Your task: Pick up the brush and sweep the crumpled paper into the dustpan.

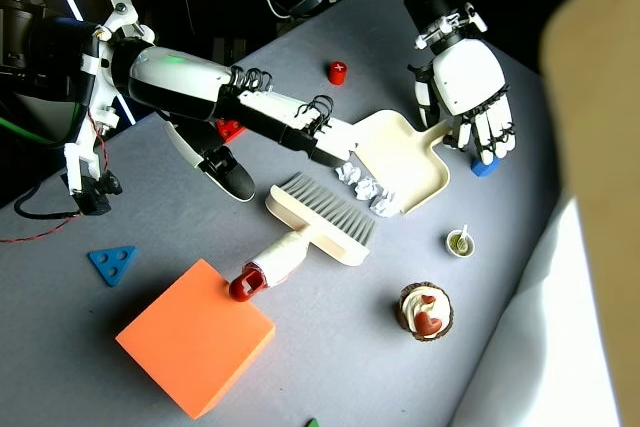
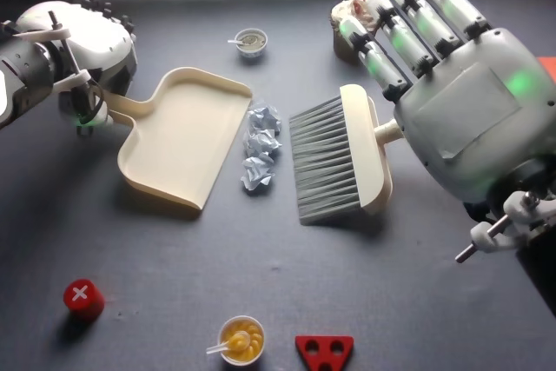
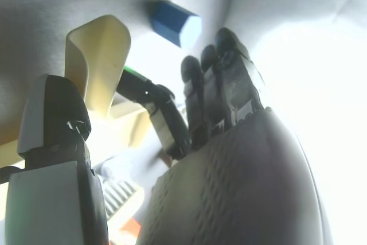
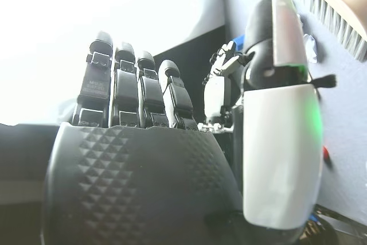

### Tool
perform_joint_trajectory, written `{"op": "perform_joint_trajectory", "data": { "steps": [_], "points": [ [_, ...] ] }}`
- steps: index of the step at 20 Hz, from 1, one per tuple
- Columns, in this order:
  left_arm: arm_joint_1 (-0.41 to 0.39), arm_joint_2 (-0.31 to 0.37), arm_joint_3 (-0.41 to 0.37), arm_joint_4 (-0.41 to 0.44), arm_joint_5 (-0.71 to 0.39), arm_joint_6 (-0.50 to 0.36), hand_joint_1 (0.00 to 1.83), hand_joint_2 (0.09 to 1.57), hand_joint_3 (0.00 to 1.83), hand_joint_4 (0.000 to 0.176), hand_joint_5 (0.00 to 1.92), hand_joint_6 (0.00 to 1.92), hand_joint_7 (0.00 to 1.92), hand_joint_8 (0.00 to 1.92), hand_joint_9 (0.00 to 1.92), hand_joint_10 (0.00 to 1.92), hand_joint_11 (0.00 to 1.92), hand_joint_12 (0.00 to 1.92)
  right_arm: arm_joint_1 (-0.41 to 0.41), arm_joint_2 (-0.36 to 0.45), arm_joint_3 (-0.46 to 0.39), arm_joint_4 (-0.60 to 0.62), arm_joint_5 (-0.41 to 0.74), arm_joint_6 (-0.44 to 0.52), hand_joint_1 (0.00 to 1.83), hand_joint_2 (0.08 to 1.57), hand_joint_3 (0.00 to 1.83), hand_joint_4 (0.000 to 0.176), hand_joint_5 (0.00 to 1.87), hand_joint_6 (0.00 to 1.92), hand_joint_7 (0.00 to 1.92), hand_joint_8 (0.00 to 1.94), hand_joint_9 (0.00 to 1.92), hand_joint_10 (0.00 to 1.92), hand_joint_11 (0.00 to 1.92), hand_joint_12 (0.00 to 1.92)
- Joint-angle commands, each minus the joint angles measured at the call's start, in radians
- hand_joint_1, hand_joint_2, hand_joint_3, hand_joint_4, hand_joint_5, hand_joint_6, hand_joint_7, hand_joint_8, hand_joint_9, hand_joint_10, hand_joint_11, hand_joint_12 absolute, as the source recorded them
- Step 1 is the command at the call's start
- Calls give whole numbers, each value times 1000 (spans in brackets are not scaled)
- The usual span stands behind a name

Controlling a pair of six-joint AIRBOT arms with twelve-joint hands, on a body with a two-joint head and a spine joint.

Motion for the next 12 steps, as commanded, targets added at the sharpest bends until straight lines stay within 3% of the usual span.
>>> {"op": "perform_joint_trajectory", "data": {
  "steps": [1, 12],
  "points": [
    [-15, 2, 7, 35, 79, 7, 1103, 1121, 0, 0, 975, 986, 310, 2, 206, 1, 208, 12, 1, -3, 7, -73, -120, -10, 1256, 1004, 3, 0, 59, 11, 73, 10, 101, 4, 163, 5],
    [-31, -39, 36, 47, 79, 7, 1118, 1117, 0, 0, 982, 972, 287, 2, 200, 0, 217, 13, -35, -31, 19, 1, -192, -48, 1230, 981, 0, 0, 82, 1, 87, 0, 116, 1, 184, 9]
  ]
}}
